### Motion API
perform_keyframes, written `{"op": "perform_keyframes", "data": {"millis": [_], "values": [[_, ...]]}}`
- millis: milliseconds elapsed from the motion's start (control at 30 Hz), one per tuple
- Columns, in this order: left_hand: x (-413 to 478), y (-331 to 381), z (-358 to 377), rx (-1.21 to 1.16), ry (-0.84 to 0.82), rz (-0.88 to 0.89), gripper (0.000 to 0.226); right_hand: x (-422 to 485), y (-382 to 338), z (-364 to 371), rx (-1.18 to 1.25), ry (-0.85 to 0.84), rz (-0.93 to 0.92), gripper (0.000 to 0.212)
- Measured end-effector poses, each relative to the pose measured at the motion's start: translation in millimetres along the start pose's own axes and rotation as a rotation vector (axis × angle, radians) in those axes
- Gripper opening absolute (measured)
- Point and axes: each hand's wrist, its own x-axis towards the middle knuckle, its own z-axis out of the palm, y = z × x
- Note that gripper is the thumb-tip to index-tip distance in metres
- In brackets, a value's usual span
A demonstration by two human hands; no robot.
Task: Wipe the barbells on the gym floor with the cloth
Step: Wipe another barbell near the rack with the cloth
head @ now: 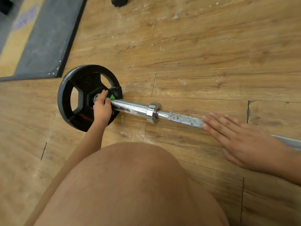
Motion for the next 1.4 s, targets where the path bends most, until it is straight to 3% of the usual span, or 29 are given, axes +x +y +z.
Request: {"op": "perform_keyframes", "data": {"millis": [100,267,467,600,733,933,1067,1200,1300,1400], "values": [[1,12,6,-0.015,0.044,-0.037,0.043,3,-15,4,-0.005,0.006,0.081,0.074],[-13,9,12,0.059,-0.037,0.083,0.044,11,-20,-4,0.047,-0.088,0.197,0.082],[-3,13,22,0.055,0.027,0.058,0.041,38,10,-54,0.091,-0.212,0.054,0.091],[1,24,27,0.02,0.047,0.104,0.043,97,2,-63,0.134,-0.359,0.152,0.081],[11,28,31,0.058,0.029,0.223,0.041,161,-40,-25,0.225,-0.275,0.337,0.078],[38,25,32,0.203,-0.045,0.373,0.043,191,-52,-6,0.206,0.051,0.515,0.087],[42,31,37,0.137,-0.012,0.356,0.043,213,-48,-14,0.24,0.029,0.373,0.085],[25,31,52,0.008,0.078,0.359,0.044,222,-47,-17,0.269,0.03,0.43,0.09],[47,25,43,0.057,0.036,0.388,0.044,227,-41,-15,0.281,0.033,0.441,0.091],[74,27,30,0.016,0.047,0.302,0.044,234,-34,-12,0.294,0.053,0.448,0.092]]}}
